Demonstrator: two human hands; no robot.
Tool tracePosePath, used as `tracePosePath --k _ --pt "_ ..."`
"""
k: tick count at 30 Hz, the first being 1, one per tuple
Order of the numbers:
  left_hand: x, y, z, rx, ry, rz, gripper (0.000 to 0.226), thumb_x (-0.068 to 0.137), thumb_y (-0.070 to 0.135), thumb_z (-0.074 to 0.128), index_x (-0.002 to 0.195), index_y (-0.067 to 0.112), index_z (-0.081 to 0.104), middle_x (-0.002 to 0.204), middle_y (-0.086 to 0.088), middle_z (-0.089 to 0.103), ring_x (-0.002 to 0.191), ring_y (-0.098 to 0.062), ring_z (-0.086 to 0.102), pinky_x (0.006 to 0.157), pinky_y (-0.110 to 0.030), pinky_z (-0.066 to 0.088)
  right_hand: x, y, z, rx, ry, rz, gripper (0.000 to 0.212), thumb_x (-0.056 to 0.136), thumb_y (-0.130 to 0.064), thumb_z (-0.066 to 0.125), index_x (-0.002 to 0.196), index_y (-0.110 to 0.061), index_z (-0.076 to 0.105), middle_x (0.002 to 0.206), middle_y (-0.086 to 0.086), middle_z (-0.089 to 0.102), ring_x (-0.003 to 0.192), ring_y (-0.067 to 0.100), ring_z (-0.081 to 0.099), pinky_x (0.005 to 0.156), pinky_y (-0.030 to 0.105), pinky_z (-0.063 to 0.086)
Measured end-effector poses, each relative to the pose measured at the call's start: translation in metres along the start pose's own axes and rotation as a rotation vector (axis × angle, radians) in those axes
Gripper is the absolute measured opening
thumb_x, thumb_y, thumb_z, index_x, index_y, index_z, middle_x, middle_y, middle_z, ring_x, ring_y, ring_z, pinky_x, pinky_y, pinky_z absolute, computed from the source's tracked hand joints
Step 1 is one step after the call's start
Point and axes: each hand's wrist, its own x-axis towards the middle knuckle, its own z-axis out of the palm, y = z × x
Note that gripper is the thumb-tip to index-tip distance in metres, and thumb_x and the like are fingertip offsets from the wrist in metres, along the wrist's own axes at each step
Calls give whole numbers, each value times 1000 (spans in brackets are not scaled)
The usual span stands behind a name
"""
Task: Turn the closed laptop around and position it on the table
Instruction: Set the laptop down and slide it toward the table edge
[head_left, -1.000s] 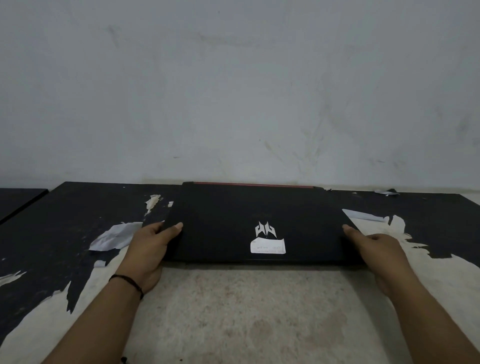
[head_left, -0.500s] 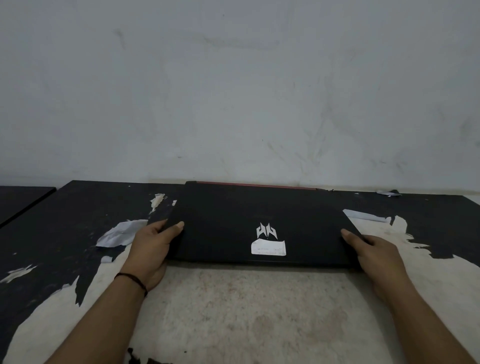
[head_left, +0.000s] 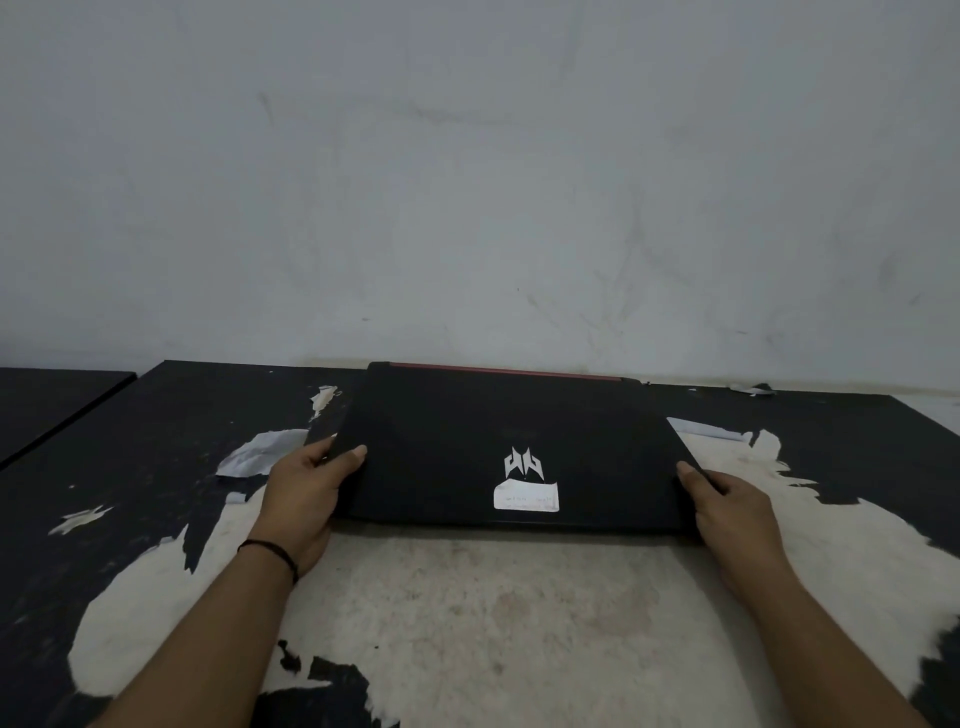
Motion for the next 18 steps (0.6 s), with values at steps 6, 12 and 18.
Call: tracePosePath --k 6,12,18 --pt "-16 4 -2 -3 -2 1 31 82 8 64 112 7 66 112 -13 70 102 -30 66 95 -45 49 -17 2 -15 -77 14 -8 36 93 -31 49 101 -1 66 90 13 59 80 24 53 71 34 39" --pt "-38 16 -9 21 -39 38 26 83 7 61 109 4 67 107 -15 71 98 -30 68 84 -37 55 -42 -2 -31 -79 12 -39 35 89 -35 55 99 -3 67 95 14 66 79 24 58 66 33 41" --pt "-68 36 -19 12 -44 109 24 86 2 56 108 4 66 94 -7 75 86 -22 69 66 -21 58 -67 -16 -47 -38 -29 -53 36 87 -37 58 106 -6 65 96 12 66 79 25 62 57 33 48"
